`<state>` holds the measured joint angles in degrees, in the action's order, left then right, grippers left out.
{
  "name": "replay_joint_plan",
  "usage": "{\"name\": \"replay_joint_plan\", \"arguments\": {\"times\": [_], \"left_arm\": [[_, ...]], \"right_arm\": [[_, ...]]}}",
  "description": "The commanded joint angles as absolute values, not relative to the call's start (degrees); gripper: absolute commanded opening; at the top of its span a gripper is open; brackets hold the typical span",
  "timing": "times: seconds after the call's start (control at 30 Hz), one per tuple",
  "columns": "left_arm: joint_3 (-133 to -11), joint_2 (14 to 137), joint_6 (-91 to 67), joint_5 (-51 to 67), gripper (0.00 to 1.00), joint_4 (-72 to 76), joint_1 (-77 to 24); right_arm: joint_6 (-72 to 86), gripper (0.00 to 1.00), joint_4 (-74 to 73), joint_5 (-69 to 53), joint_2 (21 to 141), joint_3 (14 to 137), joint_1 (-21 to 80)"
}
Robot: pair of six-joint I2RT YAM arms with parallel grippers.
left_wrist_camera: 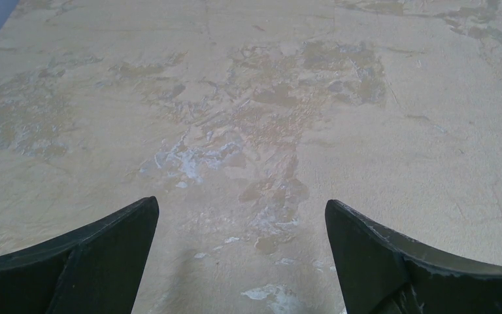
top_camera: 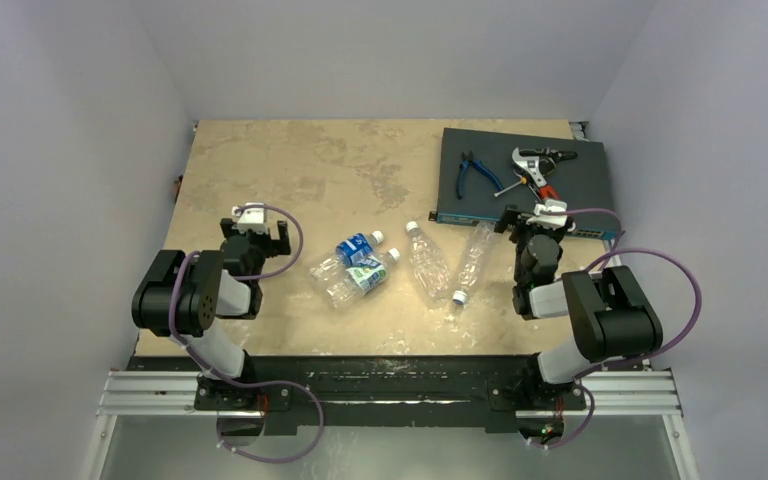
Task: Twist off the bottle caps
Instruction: Pick up the plastic bottle at the center of the board.
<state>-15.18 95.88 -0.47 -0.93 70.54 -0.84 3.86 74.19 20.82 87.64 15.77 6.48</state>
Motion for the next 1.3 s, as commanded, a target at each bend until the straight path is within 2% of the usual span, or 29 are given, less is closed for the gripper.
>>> {"name": "replay_joint_plan", "arguments": {"times": [0.0,0.07,0.2,0.23,0.3,0.47,0.5,0.63,0.73,0.87,1.03,1.27], "left_arm": [[-15.6,95.0,-0.8,-0.7,1.0,72.3,-1.3],[-15.7,95.1,-0.8,-0.3,1.0,72.5,-1.2],[-16.1,94.0,-0.3,3.5,1.0,71.2,-0.9],[-17.8,91.7,-0.3,4.0,1.0,66.4,-0.6],[-26.3,86.6,-0.6,2.8,1.0,47.3,-0.5],[-47.4,86.3,2.9,4.3,1.0,15.9,-0.5],[-50.4,86.8,3.6,5.7,1.0,11.6,-0.5],[-59.9,88.5,4.9,12.9,1.0,-3.3,-0.4],[-65.2,89.8,7.6,21.1,1.0,-14.4,-0.5],[-69.0,89.9,14.4,30.1,1.0,-26.4,-2.2],[-66.4,86.3,23.3,24.6,1.0,-32.7,-11.7],[-65.1,88.0,25.7,23.7,1.0,-35.5,-16.1]], "right_arm": [[3.2,0.99,76.6,21.0,86.5,16.4,6.7],[3.8,0.99,70.7,22.5,84.2,18.1,6.8],[7.9,0.99,45.9,26.6,79.0,28.3,6.8],[8.0,0.99,41.2,26.5,78.3,31.5,6.7],[9.6,0.99,33.2,24.5,77.3,35.9,6.7],[32.7,0.99,16.4,22.3,74.4,44.2,6.6],[33.0,0.99,13.5,18.9,74.4,46.1,6.5],[28.3,0.99,10.6,8.1,74.3,49.7,8.1],[26.4,0.99,6.0,11.4,74.4,52.4,16.3],[25.2,0.99,-1.1,21.8,76.6,57.1,29.6],[28.8,0.99,-3.2,22.3,76.9,57.7,34.6],[30.7,0.99,-6.2,23.6,74.9,55.7,38.4]]}}
